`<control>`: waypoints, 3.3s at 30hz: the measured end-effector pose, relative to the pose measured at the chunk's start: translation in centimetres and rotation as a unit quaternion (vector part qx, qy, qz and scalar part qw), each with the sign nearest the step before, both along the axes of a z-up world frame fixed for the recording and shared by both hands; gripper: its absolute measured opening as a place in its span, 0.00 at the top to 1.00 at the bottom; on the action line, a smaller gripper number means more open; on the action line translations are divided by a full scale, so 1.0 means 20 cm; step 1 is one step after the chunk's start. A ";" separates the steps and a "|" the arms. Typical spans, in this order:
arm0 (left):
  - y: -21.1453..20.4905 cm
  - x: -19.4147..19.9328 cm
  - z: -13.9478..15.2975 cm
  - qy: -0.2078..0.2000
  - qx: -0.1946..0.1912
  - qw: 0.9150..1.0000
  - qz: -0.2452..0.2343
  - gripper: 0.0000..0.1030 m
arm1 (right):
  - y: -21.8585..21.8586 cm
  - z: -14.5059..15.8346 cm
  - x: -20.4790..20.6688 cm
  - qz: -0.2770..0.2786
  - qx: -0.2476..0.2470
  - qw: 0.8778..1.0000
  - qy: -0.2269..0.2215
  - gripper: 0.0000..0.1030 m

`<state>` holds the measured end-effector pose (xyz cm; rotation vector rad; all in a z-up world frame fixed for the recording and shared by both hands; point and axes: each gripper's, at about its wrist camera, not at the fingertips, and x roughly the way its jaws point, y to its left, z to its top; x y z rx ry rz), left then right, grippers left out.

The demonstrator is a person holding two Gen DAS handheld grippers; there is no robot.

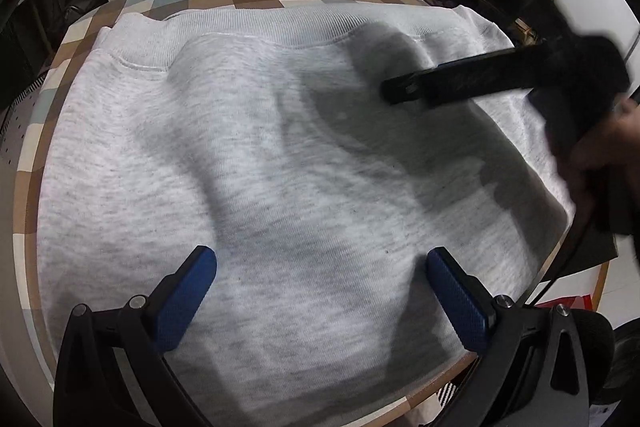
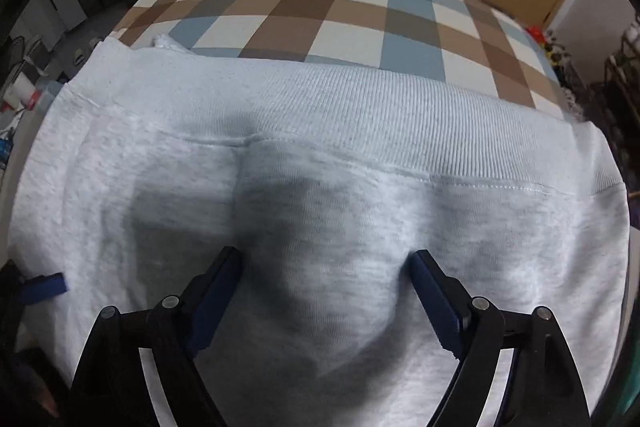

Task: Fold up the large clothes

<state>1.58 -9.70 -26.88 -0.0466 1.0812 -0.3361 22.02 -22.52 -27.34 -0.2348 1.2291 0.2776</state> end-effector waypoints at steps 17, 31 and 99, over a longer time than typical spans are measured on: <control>0.07 0.02 0.04 -0.014 0.010 0.999 0.028 0.01 | -0.68 0.09 -0.09 -0.068 0.026 0.997 -0.035 0.47; 0.28 0.10 -0.06 0.015 0.035 0.995 0.093 0.01 | -0.57 -0.01 -0.57 -0.065 0.000 0.992 -0.106 0.43; -0.19 0.12 0.17 -0.107 0.041 0.993 0.031 0.05 | -0.99 0.25 -0.86 -0.201 0.217 0.947 -0.125 0.19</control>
